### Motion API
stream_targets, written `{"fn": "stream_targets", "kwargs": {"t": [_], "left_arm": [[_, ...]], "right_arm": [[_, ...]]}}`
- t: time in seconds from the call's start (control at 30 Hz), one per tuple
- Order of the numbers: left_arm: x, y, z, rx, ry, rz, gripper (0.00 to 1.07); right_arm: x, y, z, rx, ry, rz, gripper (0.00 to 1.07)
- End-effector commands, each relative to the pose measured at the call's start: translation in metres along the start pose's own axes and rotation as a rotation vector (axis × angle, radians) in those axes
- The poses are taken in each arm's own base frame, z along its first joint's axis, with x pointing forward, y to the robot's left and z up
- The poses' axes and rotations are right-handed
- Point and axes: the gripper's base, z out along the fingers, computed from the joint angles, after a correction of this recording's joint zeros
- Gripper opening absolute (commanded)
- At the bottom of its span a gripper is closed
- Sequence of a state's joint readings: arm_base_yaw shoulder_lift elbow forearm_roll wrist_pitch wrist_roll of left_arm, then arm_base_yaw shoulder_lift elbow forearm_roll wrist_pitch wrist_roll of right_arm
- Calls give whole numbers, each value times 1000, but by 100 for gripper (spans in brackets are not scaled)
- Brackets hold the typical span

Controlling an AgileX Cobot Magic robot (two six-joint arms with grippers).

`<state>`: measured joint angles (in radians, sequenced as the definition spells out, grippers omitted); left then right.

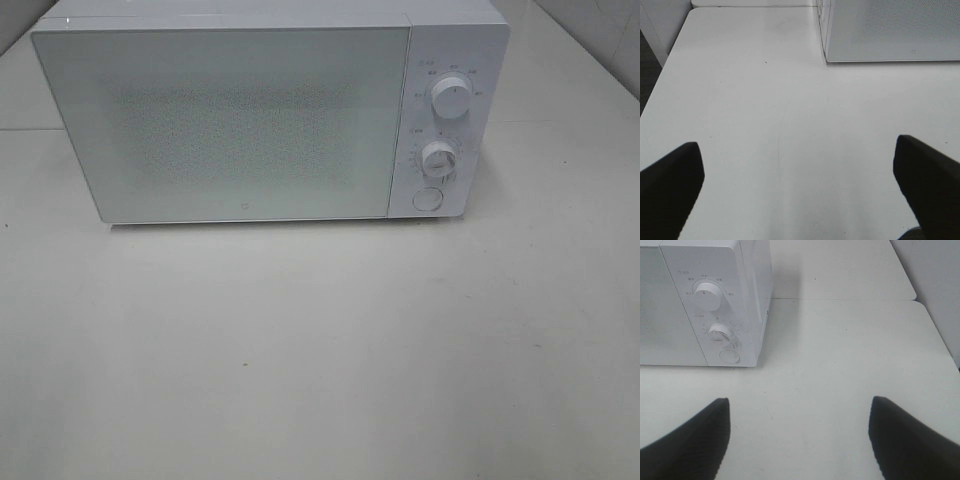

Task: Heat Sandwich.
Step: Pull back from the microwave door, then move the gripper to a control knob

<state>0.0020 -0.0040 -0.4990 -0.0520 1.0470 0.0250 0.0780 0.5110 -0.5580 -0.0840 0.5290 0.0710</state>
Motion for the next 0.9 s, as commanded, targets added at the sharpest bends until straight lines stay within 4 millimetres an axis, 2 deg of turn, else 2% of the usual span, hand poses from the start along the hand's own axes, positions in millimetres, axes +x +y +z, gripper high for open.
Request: {"fn": "stream_targets", "kwargs": {"t": [0.03, 0.13, 0.3, 0.37, 0.4, 0.47, 0.9], "left_arm": [[2, 0, -2, 5, -32, 3, 98], [2, 0, -2, 5, -32, 3, 98], [2, 0, -2, 5, -32, 3, 98], [2, 0, -2, 5, -32, 3, 98], [2, 0, -2, 5, -32, 3, 98], [2, 0, -2, 5, -32, 3, 98], [2, 0, -2, 5, -32, 3, 98]], "right_arm": [[-6, 0, 9, 2, -18, 9, 74], [-11, 1, 29, -3, 8, 6, 74], [-14, 3, 47, -8, 15, 3, 74], [-16, 4, 61, -13, 24, 1, 74], [-16, 4, 61, -13, 24, 1, 74], [-18, 5, 74, -23, 16, 17, 74], [-24, 9, 125, -43, -67, 16, 74]]}}
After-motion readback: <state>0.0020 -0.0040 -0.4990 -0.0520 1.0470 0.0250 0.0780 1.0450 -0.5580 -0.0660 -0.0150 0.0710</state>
